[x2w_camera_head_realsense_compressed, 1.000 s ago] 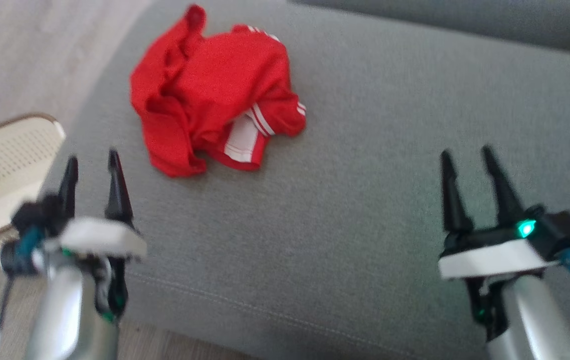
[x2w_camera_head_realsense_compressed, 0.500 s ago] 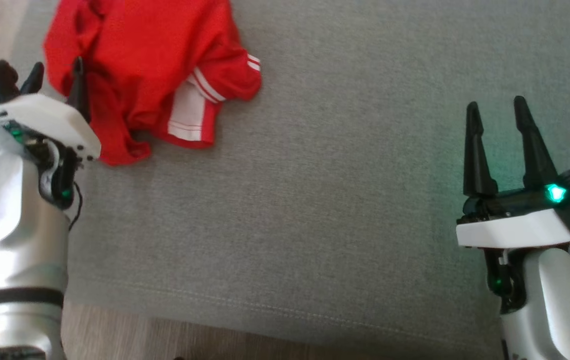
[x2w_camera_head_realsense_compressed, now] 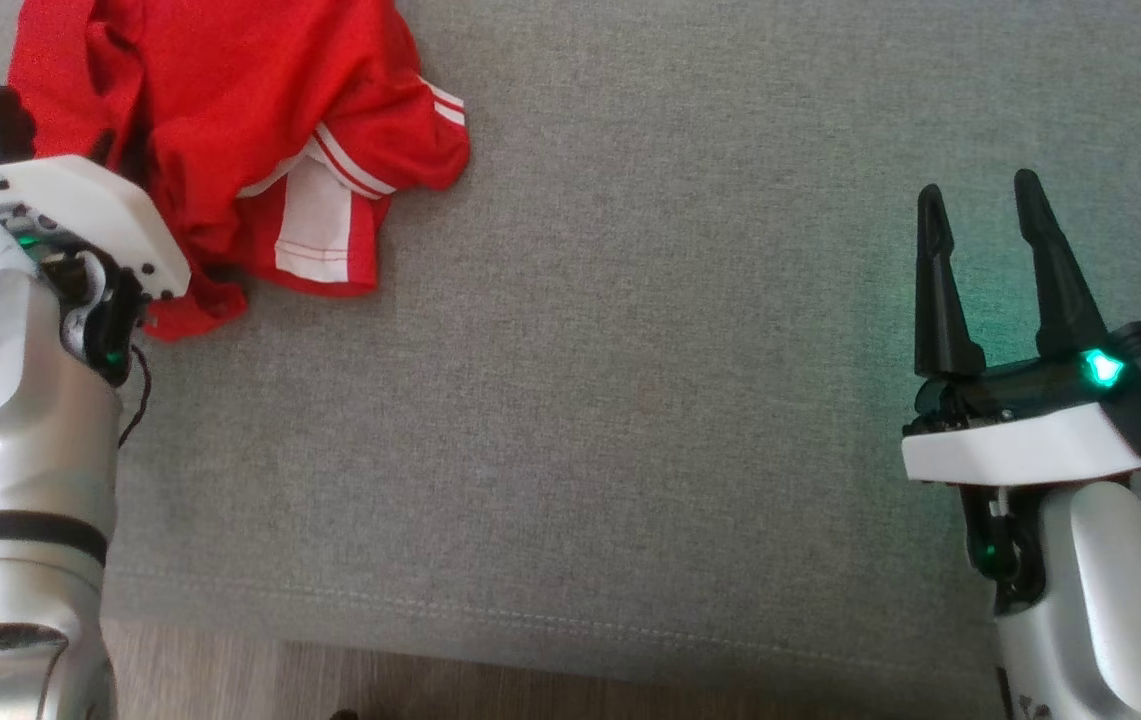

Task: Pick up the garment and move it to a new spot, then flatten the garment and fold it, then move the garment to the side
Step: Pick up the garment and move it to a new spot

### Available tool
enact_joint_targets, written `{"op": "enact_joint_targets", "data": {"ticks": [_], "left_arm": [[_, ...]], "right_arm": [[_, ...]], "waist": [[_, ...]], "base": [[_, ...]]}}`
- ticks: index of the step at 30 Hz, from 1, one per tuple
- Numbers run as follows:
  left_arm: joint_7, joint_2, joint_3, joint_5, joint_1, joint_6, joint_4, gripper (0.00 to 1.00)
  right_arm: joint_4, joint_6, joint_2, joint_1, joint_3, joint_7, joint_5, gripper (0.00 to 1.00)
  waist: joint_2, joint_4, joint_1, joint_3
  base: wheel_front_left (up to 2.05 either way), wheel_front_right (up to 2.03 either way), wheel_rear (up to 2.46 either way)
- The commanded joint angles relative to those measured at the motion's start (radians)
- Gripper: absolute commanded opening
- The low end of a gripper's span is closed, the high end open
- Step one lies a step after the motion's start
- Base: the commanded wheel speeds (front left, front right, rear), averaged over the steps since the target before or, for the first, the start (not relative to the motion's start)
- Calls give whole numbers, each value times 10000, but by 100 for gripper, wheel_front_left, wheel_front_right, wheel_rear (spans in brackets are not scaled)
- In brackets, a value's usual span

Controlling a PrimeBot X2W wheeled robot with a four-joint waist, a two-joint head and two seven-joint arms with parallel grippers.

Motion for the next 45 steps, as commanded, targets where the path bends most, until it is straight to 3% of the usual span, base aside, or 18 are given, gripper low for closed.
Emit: {"op": "enact_joint_targets", "data": {"ticks": [1,9,16,25,33,39,45], "left_arm": [[-171,616,176,-119,-365,-79,-49,0],[-2249,973,534,-418,-667,-35,-193,0],[-2810,933,1273,-985,-626,-44,-2191,0],[-2730,397,1791,-1543,35,-46,-5307,0],[-1369,-106,1191,-1458,136,454,-7601,0],[-853,-118,598,-684,9,1010,-8052,0],[-636,-28,-186,180,-141,1200,-7554,0]], "right_arm": [[-217,-7,-30,-136,318,-103,-48,100],[219,-7,-30,-117,438,-369,254,100],[768,-7,-30,28,596,-653,672,100],[1229,-7,-29,99,784,-823,1173,100],[1128,-7,-29,11,900,-847,1597,100],[804,-7,-29,-135,885,-849,1857,100],[400,-7,-29,-294,790,-849,2170,100]], "waist": [[0,-34,-1,-80],[0,-116,-1,-720],[0,-212,-1,-1607],[0,-621,-1,-2460],[0,-1523,-1,-2762],[0,-2570,-1,-2622],[0,-3702,-1,-2312]], "base": [[0,0,0],[0,0,0],[0,0,0],[0,0,0],[0,0,0],[0,0,0],[0,0,0]]}}
